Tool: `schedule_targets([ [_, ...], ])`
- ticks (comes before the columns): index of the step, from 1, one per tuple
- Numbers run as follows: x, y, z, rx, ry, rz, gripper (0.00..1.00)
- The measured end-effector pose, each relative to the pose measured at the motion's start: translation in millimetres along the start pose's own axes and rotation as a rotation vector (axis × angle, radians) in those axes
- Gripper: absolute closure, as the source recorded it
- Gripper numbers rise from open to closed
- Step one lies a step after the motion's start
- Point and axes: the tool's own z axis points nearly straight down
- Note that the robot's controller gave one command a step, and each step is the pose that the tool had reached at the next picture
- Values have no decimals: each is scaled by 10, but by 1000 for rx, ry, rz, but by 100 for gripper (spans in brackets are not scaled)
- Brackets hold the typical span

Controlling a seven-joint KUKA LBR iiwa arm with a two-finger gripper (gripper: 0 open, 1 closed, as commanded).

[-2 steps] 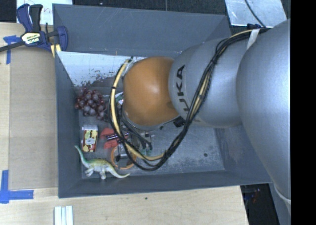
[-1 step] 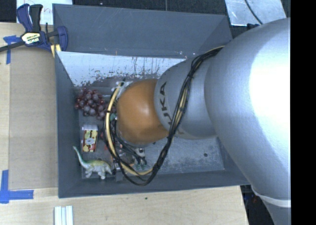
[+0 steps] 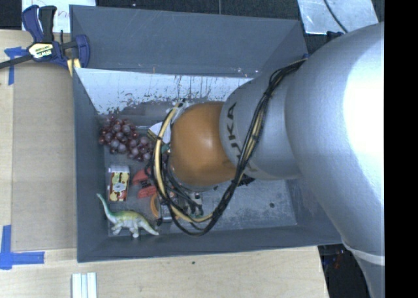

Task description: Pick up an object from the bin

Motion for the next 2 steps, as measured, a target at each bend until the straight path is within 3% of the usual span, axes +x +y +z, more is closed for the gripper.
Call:
schedule_targets([
  [1,22,-53,-6,-3,-9,85,0],
  [2,-89,-41,-82,-11,-36,27,100],
])
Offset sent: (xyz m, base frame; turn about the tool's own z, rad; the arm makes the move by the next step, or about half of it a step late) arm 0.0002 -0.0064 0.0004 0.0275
